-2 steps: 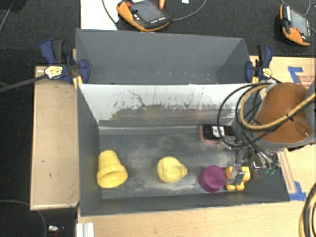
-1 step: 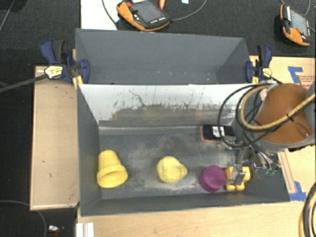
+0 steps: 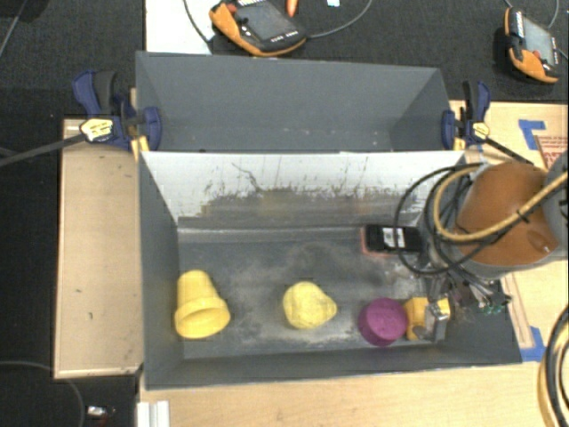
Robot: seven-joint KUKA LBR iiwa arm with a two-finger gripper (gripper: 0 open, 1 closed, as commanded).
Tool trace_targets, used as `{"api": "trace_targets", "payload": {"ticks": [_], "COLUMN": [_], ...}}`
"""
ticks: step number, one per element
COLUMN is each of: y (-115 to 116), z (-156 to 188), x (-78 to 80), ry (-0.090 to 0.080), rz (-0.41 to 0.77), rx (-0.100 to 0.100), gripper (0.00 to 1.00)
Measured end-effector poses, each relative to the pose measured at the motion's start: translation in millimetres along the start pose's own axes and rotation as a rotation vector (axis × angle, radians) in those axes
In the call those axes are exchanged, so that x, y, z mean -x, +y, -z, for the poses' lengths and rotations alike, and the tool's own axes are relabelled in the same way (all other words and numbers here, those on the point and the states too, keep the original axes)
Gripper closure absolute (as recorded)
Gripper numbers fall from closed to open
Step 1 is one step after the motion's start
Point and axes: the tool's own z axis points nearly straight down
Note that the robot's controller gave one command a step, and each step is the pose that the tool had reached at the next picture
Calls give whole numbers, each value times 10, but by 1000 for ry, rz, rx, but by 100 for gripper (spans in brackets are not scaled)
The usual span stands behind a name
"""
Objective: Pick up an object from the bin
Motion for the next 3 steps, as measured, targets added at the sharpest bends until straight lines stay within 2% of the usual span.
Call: {"api": "trace_targets", "payload": {"ticks": [1,2,3], "y": [47,-23,4], "z": [215,90,-174], "x": [-16,-33,64], "ry": [-8,-1,-5], "rz": [-232,-61,-154], "rx": [-2,0,-2], "gripper": [0,0,0]}}
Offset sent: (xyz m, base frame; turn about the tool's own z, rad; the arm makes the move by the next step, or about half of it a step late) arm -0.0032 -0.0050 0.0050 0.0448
